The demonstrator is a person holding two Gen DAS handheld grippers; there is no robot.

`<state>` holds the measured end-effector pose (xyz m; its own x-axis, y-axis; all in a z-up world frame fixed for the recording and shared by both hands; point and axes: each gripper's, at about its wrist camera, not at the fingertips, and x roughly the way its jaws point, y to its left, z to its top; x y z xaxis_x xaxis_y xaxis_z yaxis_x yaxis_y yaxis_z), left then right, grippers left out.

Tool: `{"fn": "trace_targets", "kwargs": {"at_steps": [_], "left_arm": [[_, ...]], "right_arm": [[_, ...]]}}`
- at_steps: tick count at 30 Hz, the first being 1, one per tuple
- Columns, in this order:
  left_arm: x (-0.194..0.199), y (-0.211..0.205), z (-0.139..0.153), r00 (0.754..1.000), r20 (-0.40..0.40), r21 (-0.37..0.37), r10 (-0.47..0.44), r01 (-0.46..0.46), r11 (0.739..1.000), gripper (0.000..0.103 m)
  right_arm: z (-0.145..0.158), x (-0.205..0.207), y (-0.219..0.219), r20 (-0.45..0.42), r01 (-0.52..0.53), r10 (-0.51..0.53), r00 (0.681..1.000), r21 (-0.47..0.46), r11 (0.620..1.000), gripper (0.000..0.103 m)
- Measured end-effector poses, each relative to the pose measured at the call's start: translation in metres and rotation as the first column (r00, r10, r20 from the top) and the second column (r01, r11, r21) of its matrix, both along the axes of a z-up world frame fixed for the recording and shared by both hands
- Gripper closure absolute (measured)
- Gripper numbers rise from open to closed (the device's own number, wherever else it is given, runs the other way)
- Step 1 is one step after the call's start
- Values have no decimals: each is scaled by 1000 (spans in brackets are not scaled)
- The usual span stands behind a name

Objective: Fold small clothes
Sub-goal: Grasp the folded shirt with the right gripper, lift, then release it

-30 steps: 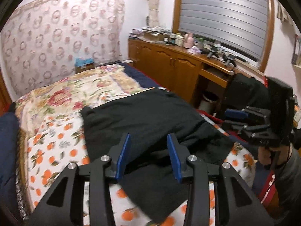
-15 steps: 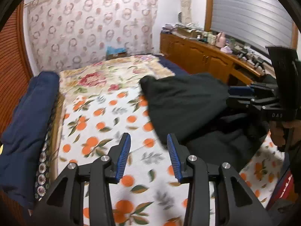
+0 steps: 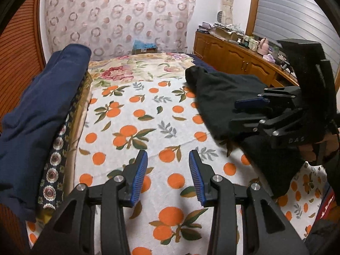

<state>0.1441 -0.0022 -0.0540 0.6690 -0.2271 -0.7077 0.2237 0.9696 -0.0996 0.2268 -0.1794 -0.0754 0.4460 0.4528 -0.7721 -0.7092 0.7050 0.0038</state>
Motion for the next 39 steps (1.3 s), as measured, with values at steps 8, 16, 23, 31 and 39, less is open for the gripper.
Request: {"fn": "trace_targets", "kwargs": {"at_steps": [8, 16, 23, 31, 39], "left_arm": [[-2, 5, -6, 1000, -18, -11, -7, 6, 1000, 64], [1, -1, -5, 1000, -12, -14, -19, 19, 1000, 64], [5, -16, 1, 999, -9, -13, -41, 41, 999, 64], [10, -38, 4, 998, -6, -12, -63, 63, 998, 64], [10, -59, 3, 996, -12, -10, -88, 88, 996, 64]], "right_arm": [[-22, 2, 20, -17, -46, 45, 999, -95, 994, 47], [-18, 5, 16, 41, -46, 51, 998, -107, 993, 94], [54, 36, -62, 122, 120, -135, 983, 120, 985, 95], [85, 118, -169, 183, 405, -414, 892, 87, 910, 96], [41, 151, -213, 156, 550, -534, 831, -81, 831, 76]]}}
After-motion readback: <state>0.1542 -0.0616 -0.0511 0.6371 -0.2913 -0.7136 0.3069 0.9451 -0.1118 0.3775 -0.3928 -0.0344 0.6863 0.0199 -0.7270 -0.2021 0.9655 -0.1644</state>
